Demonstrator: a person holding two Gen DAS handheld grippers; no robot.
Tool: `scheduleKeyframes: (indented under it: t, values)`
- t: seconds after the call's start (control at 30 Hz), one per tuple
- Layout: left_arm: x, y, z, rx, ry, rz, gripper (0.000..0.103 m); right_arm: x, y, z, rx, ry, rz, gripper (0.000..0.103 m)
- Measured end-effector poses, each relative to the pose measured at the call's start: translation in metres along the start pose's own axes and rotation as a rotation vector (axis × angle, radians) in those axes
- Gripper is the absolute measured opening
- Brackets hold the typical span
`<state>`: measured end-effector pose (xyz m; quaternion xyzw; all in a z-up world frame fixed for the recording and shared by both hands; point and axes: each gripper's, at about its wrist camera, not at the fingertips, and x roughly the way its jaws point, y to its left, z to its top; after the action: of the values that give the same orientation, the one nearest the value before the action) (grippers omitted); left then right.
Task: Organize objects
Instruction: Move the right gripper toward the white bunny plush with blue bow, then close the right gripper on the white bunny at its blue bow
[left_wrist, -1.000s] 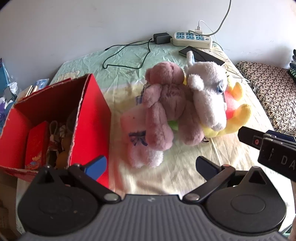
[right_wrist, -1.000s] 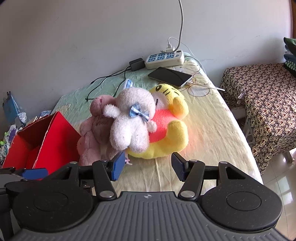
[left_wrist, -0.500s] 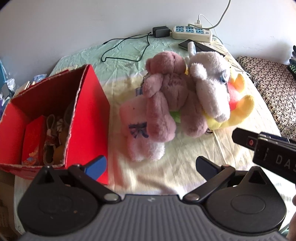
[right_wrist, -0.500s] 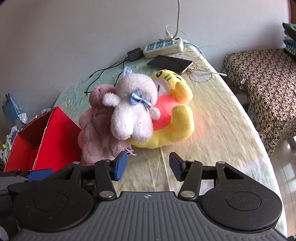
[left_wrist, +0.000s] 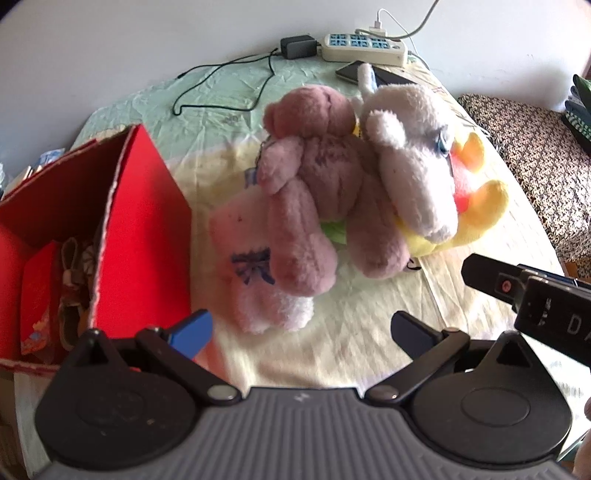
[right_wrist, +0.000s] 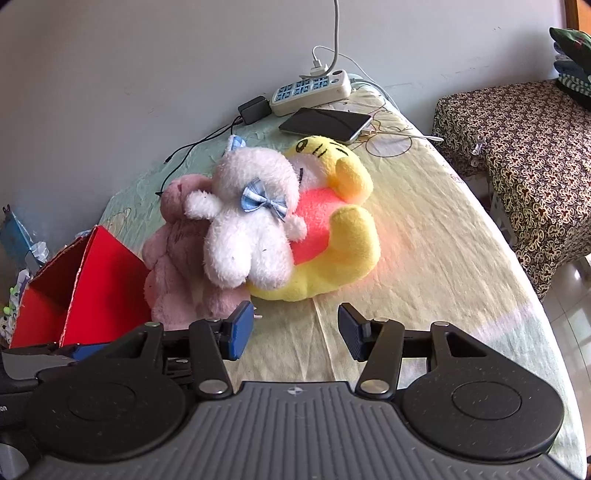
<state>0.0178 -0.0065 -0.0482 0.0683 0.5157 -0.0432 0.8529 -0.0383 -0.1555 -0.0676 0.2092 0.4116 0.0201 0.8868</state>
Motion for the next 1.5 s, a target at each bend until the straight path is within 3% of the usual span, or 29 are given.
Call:
scheduleKeyframes:
  t: [0.33,0.5,0.6,0.73,0.8,0.93,1.03,1.17,1.23,1.33,1.5]
  values:
    - [0.01,-0.007,0.004,0.038,0.009,-0.028,0.102,0.002,-0.009,0.004,0.045,-0.015,0.088,0.045]
    - [0.004,-0.003,0.005,0.053,-0.058,-0.09,0.099,0.004,-0.016,0.018,0.086,-0.042,0.185,0.044]
    - [0.0,-0.001,0.011,0.065,-0.117,-0.156,0.095,0.01,-0.021,0.032,0.112,-0.067,0.238,0.044]
    - [-0.008,0.005,0.025,0.06,-0.184,-0.299,0.091,0.025,-0.032,0.049,0.136,-0.082,0.275,0.044]
    - [-0.008,0.003,0.03,0.081,-0.218,-0.321,0.089,0.034,-0.036,0.055,0.146,-0.081,0.296,0.044]
    - [0.006,-0.002,0.048,0.082,-0.189,-0.419,0.081,0.055,-0.044,0.062,0.178,-0.041,0.349,0.044]
    - [0.01,-0.01,0.054,0.091,-0.204,-0.417,0.082,0.065,-0.049,0.064,0.221,-0.013,0.418,0.044]
    - [0.014,-0.019,0.057,0.134,-0.217,-0.404,0.077,0.072,-0.047,0.062,0.225,0.01,0.463,0.045]
    - [0.015,-0.016,0.058,0.135,-0.207,-0.432,0.062,0.075,-0.044,0.061,0.222,0.015,0.468,0.042]
    - [0.022,-0.015,0.057,0.133,-0.176,-0.426,0.058,0.073,-0.04,0.059,0.202,0.008,0.463,0.039]
    - [0.015,-0.017,0.052,0.146,-0.191,-0.379,0.053,0.051,-0.036,0.048,0.196,0.004,0.473,0.037]
